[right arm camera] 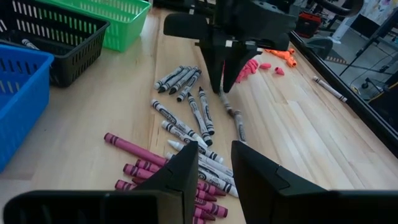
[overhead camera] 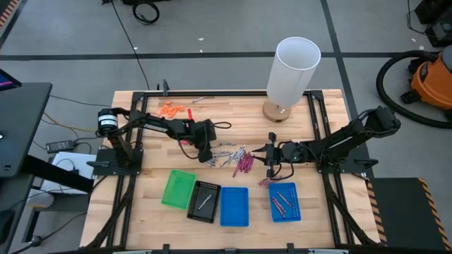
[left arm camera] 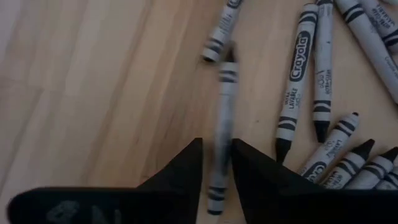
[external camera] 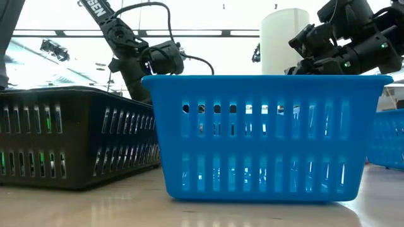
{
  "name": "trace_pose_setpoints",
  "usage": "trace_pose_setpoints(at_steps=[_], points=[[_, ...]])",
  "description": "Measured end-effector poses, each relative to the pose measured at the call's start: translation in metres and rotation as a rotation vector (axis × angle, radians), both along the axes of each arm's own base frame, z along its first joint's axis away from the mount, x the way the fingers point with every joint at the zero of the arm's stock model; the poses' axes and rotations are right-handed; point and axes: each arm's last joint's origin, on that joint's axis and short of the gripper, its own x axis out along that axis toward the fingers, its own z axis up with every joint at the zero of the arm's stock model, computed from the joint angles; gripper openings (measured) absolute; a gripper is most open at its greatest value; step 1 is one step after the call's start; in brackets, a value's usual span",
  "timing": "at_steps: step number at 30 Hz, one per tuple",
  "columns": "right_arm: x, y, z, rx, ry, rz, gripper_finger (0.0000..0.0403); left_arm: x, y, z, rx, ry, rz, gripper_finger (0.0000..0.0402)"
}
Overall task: Sort crayons
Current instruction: Put the black crayon into the black bin
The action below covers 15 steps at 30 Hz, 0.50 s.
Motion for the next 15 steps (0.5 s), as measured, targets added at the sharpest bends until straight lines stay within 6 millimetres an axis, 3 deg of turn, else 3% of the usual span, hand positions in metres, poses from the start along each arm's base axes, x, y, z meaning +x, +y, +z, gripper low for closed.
trace_pose_setpoints(at_steps=[8,15], points=[[0.0000,-0.0001,0.0001,-0.001,-0.001,-0.002,0.0105,-0.0002,-0.0018,-0.0044,0.013,0.028,-0.035,0.0013],[0.0000,-0.0003,0.0001,-0.003,-0.001,-0.008,0.0105,-0.0006,-0.0026,0.0039,0.021,0.017,-0.046,0.0013]])
